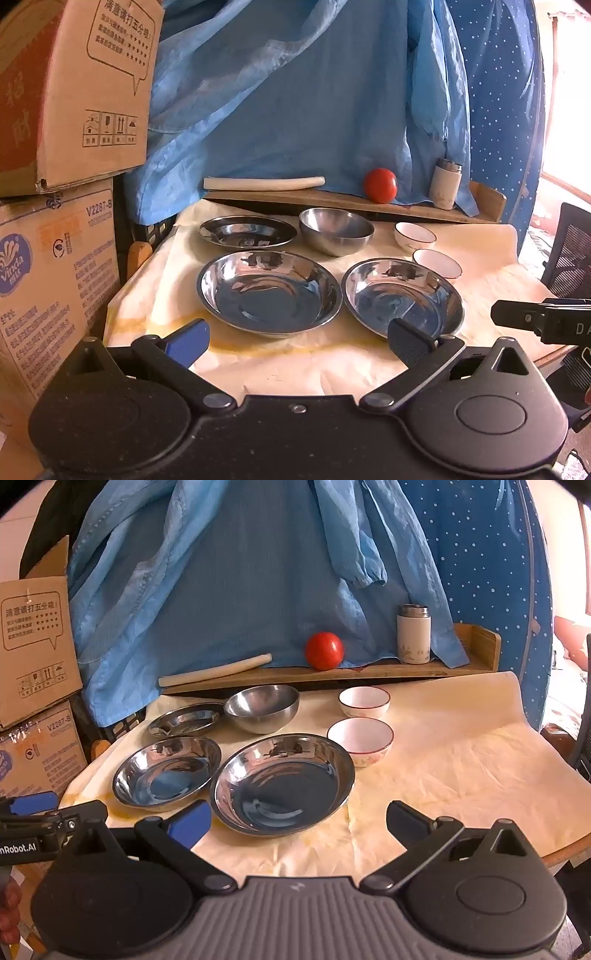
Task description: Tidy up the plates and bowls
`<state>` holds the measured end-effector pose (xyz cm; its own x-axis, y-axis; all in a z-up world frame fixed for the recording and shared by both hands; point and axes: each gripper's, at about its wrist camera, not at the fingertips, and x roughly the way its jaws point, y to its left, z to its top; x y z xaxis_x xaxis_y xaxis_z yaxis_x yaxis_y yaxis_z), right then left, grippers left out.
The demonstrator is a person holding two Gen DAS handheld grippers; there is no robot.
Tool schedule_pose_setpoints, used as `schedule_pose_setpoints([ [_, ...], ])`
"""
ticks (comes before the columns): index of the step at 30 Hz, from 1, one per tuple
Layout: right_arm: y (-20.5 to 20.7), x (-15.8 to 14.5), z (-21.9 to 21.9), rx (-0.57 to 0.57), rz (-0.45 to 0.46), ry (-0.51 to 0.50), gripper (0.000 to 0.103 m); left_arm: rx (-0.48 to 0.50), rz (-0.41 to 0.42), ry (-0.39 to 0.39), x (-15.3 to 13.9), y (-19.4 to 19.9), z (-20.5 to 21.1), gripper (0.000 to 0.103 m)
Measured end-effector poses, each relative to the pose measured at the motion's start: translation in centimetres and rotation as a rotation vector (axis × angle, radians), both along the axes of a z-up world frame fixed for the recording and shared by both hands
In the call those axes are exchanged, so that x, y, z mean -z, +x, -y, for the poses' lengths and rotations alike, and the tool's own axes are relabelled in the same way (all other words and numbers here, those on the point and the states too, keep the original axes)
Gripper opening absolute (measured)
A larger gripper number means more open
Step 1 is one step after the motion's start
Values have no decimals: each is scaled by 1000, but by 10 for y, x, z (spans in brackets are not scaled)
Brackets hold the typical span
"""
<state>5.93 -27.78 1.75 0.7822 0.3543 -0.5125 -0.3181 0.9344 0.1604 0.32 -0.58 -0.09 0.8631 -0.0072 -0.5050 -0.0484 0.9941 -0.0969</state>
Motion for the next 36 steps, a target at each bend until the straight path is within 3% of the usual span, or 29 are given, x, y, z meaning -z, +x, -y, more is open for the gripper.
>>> schedule_pose_setpoints([
  [36,4,4,4,11,-2,1,103,8,-2,20,0,4,5,102],
])
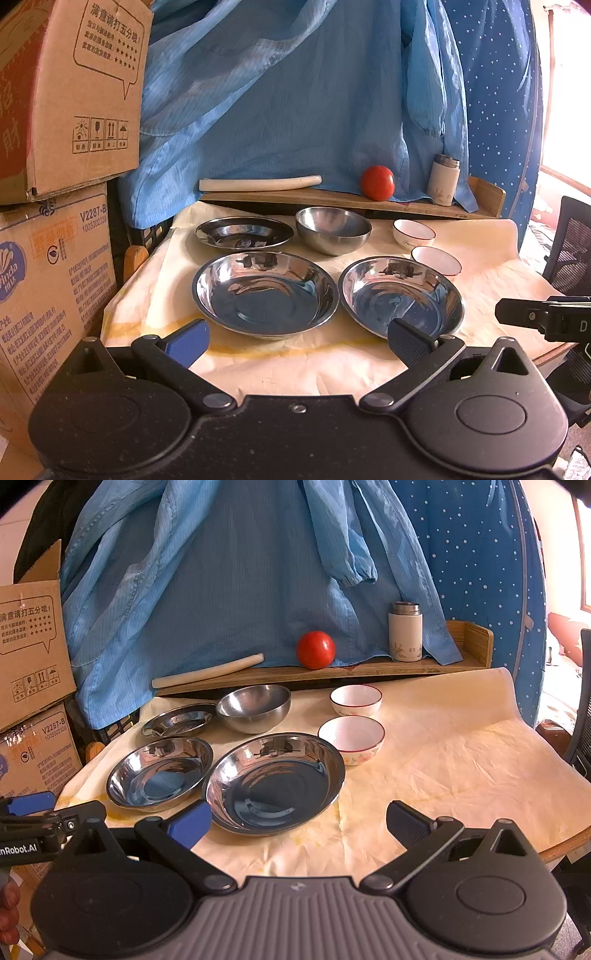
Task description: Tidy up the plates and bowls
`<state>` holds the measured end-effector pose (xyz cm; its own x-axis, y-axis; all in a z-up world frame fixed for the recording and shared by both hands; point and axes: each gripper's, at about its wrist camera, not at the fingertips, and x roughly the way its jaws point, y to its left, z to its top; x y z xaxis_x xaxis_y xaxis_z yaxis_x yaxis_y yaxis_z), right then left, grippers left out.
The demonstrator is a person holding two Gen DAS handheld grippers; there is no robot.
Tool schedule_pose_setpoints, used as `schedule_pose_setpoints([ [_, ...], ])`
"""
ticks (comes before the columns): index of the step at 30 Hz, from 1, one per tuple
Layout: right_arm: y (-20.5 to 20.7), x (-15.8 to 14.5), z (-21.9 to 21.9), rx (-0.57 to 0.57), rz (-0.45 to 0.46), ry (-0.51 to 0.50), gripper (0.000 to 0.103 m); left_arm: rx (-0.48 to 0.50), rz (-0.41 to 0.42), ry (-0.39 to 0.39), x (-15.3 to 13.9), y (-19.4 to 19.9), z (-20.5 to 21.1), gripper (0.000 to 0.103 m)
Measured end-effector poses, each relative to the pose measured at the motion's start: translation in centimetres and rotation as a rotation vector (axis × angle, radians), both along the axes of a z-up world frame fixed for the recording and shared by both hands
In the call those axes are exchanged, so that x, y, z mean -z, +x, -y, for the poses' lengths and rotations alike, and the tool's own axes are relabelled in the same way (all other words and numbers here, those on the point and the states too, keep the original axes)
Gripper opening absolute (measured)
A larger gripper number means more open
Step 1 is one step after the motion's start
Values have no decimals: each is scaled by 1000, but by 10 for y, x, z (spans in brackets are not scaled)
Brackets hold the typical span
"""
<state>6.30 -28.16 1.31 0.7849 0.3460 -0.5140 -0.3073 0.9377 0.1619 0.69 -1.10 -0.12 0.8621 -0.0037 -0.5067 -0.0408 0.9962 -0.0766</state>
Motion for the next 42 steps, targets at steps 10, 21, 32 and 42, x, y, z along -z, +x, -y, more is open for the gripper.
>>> schedule_pose_setpoints([
  [10,1,0,1,1,0,1,103,2,0,3,1,0,0,102],
  [21,1,1,0,1,0,1,103,0,0,3,1,0,1,102],
  [32,3,2,0,1,-3,2,103,1,-6,0,2,2,1,102],
  [42,4,2,-2,1,-4,2,103,-2,-16,-21,4,8,-2,102],
])
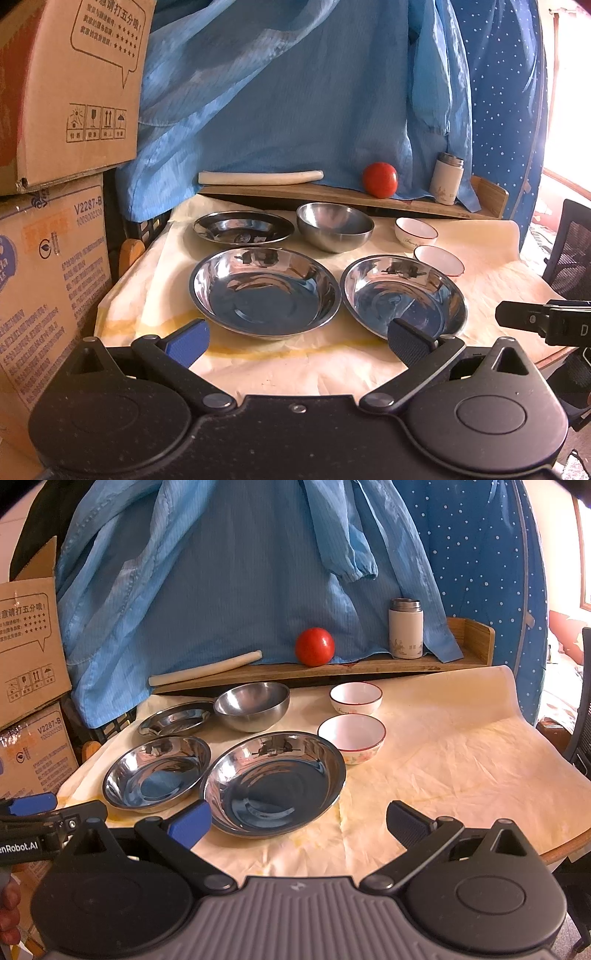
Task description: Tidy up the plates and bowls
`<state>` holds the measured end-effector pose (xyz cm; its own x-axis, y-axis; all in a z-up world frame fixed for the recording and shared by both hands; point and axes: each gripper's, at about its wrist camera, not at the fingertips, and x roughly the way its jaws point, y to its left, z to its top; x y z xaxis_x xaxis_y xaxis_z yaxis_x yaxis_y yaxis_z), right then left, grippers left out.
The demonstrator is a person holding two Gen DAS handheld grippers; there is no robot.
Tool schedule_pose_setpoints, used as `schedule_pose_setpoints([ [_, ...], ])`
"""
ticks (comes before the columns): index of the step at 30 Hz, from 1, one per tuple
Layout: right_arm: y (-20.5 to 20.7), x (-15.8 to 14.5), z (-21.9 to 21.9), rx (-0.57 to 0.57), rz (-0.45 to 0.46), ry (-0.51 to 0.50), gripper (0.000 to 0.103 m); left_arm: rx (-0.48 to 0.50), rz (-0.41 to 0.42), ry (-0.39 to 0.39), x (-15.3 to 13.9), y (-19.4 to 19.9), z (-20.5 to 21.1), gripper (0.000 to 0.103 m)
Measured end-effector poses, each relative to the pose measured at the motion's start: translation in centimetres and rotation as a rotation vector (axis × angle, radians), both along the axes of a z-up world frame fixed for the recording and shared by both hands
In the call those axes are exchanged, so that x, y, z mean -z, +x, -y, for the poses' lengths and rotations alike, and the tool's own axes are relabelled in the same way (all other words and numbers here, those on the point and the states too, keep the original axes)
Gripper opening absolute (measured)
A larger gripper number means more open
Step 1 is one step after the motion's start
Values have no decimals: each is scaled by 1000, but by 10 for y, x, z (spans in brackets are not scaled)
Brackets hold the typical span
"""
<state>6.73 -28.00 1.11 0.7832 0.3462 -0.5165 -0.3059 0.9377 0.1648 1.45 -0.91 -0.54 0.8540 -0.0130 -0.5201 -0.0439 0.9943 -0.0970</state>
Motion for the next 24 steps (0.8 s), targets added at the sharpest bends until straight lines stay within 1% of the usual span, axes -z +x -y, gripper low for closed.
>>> schedule_pose_setpoints([
  [5,2,1,1,0,-3,-2,103,-6,-9,-10,1,3,-2,102],
  [9,4,1,0,-4,-4,-8,103,-23,-27,-44,1,8,-10,102],
  [14,14,-1,-11,-18,-1,-15,103,-90,-77,-148,4,19,-28,102],
  [20,30,-6,-21,-48,-3,-22,103,-172,-135,-236,5,38,-51,102],
  [24,46,-9,-30,-82,-11,-39,103,-239,-191,-335,8,56,-66,102],
])
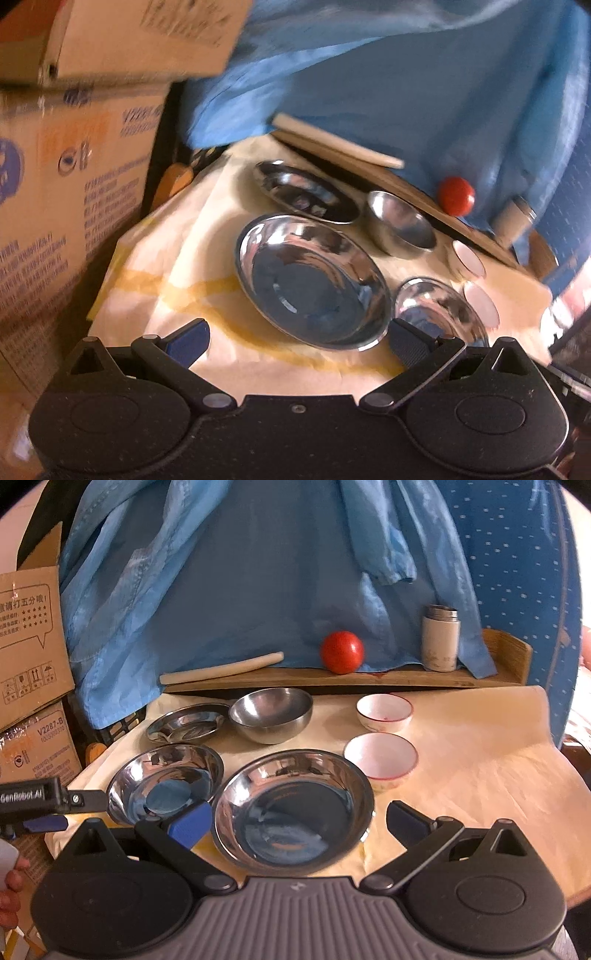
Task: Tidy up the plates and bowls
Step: 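Close the left gripper on a large steel plate rim while the right gripper grips its other side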
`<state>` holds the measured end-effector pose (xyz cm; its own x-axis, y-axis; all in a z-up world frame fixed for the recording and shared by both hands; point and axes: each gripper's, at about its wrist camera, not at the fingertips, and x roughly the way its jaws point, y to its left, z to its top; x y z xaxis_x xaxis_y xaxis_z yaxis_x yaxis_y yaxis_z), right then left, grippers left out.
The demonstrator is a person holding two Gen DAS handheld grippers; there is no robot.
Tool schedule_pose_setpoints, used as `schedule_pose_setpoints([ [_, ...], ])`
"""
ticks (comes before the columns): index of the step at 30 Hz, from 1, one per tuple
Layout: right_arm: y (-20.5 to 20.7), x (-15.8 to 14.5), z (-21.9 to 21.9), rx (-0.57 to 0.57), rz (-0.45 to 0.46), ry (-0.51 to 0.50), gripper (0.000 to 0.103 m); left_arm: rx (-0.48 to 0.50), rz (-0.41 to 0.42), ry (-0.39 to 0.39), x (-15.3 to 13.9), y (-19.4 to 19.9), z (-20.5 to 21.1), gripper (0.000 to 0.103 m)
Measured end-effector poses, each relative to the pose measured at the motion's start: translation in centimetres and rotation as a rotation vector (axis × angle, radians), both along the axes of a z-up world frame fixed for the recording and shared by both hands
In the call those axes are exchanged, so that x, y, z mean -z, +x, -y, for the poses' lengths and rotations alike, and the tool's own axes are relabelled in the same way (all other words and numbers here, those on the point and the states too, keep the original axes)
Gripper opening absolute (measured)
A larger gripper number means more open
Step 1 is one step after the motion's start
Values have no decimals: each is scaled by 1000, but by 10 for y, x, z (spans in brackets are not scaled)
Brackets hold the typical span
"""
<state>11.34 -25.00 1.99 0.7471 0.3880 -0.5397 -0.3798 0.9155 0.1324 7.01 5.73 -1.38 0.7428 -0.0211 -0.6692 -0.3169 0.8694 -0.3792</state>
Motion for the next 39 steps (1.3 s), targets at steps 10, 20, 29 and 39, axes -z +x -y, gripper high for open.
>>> schedule_pose_setpoints([
  [10,62,-4,-31,-162,-34,-41,103,-124,-134,-220,18,44,-17,102],
  [20,131,3,-76,-377,-107,-122,103,-270,-209,-298,31,75,-21,102],
  [29,162,16,-111,-524,-202,-159,103,-355,-216,-361,34,82,-25,102],
  [39,178,31,-137,-637,-268,-180,90,-408,-204,-399,35,82,-24,80],
])
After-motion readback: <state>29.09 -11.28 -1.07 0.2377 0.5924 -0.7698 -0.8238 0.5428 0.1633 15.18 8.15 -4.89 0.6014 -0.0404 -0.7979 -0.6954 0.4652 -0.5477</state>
